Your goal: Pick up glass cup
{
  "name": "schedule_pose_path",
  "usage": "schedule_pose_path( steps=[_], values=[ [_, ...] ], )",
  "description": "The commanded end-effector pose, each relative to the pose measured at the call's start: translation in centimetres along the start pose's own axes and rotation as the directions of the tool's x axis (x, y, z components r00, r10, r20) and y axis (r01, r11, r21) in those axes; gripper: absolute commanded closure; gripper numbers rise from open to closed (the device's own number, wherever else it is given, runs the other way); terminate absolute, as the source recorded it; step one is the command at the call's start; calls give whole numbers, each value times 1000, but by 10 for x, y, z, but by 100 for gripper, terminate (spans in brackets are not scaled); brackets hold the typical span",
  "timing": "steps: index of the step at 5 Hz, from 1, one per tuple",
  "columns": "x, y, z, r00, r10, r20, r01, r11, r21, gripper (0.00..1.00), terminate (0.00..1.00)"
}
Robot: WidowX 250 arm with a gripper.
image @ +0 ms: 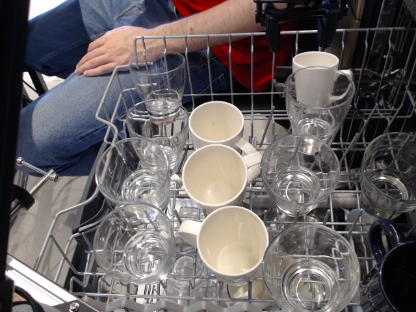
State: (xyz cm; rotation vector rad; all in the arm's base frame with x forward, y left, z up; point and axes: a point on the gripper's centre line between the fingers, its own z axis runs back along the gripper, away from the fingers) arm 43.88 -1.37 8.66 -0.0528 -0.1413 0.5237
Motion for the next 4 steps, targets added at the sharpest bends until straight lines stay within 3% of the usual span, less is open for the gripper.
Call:
schedule_pose_path(
  steps=[1,4],
  values=[
    [0,0,0,1000,0,0,0,1000,0,0,0],
    [7,-3,-43,997,65,50,-64,998,-27,0,0]
  ],
)
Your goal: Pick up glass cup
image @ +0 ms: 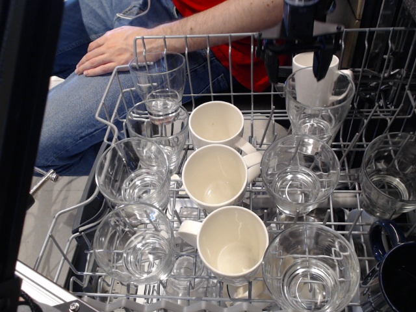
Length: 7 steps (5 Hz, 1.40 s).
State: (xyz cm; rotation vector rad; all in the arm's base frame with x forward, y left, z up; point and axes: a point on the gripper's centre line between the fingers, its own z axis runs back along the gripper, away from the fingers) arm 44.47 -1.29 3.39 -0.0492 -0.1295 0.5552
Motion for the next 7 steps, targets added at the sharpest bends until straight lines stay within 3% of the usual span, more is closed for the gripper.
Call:
schedule_pose_path(
  steps=[1,3,4,5,7],
  values=[
    [21,-8,-5,995,75,65,-74,997,-28,0,0],
    [43,-13,-37,985,156,76,-156,988,4,0,0],
    [46,-12,-40,982,176,63,-175,984,-33,100,0],
    [44,-8,-43,981,181,68,-177,982,-62,100,0],
    [46,-10,-34,981,188,47,-185,981,-58,100,0]
  ],
)
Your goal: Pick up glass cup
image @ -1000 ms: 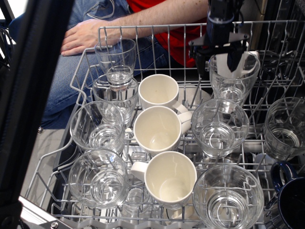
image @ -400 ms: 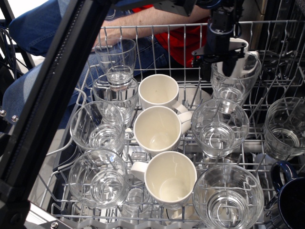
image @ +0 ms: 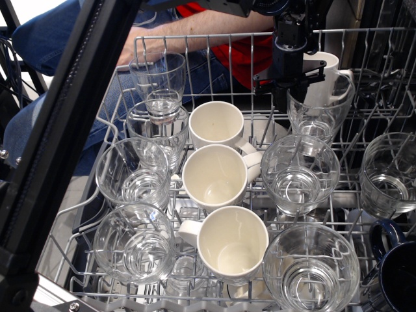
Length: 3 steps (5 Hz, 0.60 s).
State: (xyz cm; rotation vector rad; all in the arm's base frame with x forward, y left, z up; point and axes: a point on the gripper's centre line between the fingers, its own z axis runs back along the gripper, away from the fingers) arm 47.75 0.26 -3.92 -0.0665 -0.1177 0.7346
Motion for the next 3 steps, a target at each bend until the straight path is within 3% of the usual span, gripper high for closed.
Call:
schedule_pose_path(
  steps=[1,3],
  values=[
    [14,-18,62,999,-15,38,18,997,-76,100,0],
    [16,-25,118,997,22,-76,-34,985,-167,100,0]
  ],
)
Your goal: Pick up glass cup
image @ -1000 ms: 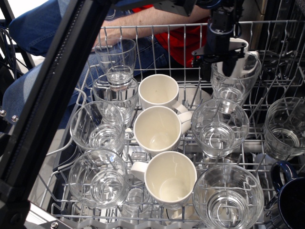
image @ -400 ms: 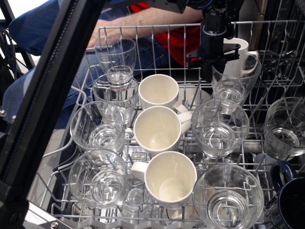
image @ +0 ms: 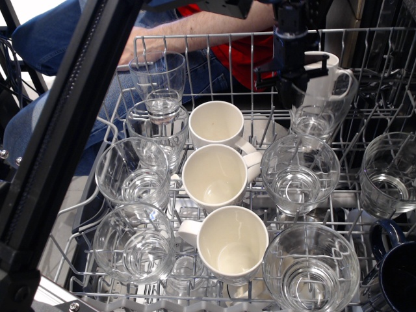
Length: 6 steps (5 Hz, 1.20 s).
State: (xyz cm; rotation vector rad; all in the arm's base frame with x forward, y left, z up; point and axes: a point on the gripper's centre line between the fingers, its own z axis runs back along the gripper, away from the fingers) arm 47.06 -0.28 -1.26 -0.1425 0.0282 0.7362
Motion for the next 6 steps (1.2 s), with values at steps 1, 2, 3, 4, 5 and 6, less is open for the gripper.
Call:
schedule_pose_path(
  steps=[1,2,3,4,5,6],
  values=[
    [4,-32,105,997,35,68,-23,984,-175,100,0],
    [1,-36,123,995,4,99,17,976,-216,100,0],
    [-14,-37,146,995,-31,93,49,980,-194,100,0],
    [-29,-30,159,994,-57,89,73,979,-189,100,0],
    [-34,-29,170,992,-74,106,92,978,-186,100,0],
    [-30,-28,173,988,-81,131,103,979,-174,100,100]
  ],
)
